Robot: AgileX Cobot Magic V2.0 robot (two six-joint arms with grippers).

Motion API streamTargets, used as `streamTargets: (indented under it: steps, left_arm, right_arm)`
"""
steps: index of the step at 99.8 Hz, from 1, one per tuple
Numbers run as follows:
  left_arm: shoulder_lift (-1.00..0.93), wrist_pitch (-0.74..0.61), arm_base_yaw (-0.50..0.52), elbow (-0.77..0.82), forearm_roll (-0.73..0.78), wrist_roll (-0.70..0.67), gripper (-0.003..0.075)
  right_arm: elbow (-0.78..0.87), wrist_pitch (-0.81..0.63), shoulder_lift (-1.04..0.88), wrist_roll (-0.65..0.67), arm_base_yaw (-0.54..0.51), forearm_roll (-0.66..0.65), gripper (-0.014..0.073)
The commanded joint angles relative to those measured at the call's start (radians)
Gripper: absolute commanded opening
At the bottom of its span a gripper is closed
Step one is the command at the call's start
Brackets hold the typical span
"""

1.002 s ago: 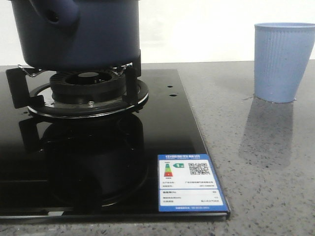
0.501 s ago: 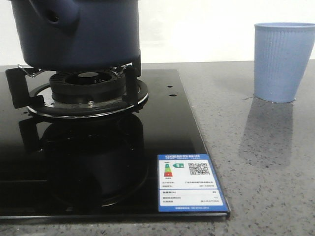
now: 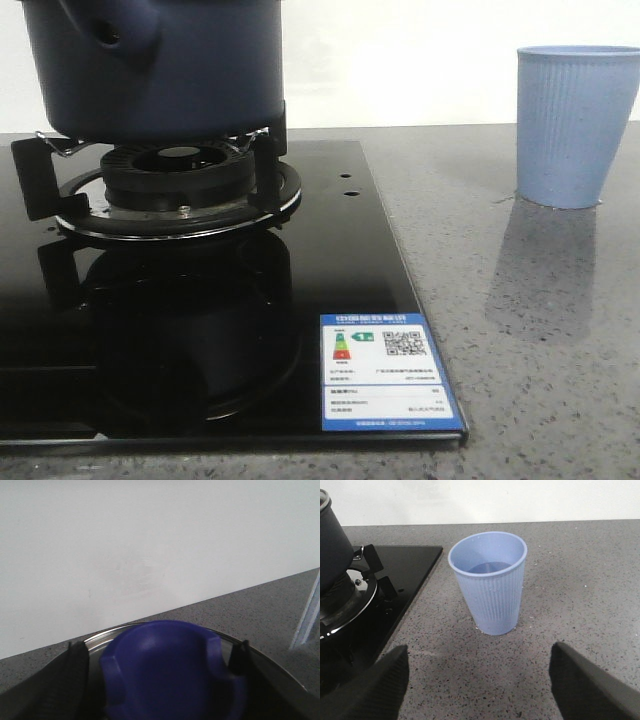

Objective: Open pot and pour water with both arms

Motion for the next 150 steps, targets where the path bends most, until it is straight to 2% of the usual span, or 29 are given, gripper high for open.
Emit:
streamTargets:
  steps: [1,27,54,101,122,150]
  left_arm:
    - [-0.01,-0.089,-0.009,-0.041,0.003,0.0,0.0522]
    - [0.004,-0.098,-0.006,-0.043,0.003,0.0,0.0509]
    - [0.001,-0.102,-0.006,-0.043,0.003,0.0,0.0375]
    - [-0.157,-0.106,0.011,-0.043,0.003,0.0,0.0373]
    - [-0.249,-0.075,0.079,-0.043,0.003,0.0,0.0373]
    - [-0.339,0.009,0.219,-0.043,0.003,0.0,0.0373]
  right_arm:
    - [-0.035,-0.068,0.015,-0.01,0.001,0.009,0.0525]
    - [-0.035,-0.068,0.015,-0.01,0.001,0.009,0.0525]
    - [-0.035,-0.068,0.015,-0.01,0.001,0.008,0.0525]
    - [-0.035,-0.085,0.026,-0.01,0.001,-0.009,0.0525]
    - [-0.018,-0.171,0.086,-0.01,0.001,-0.009,0.0525]
    - [-0.014,-0.307,0.241,-0.011,0.024,-0.01,0.0525]
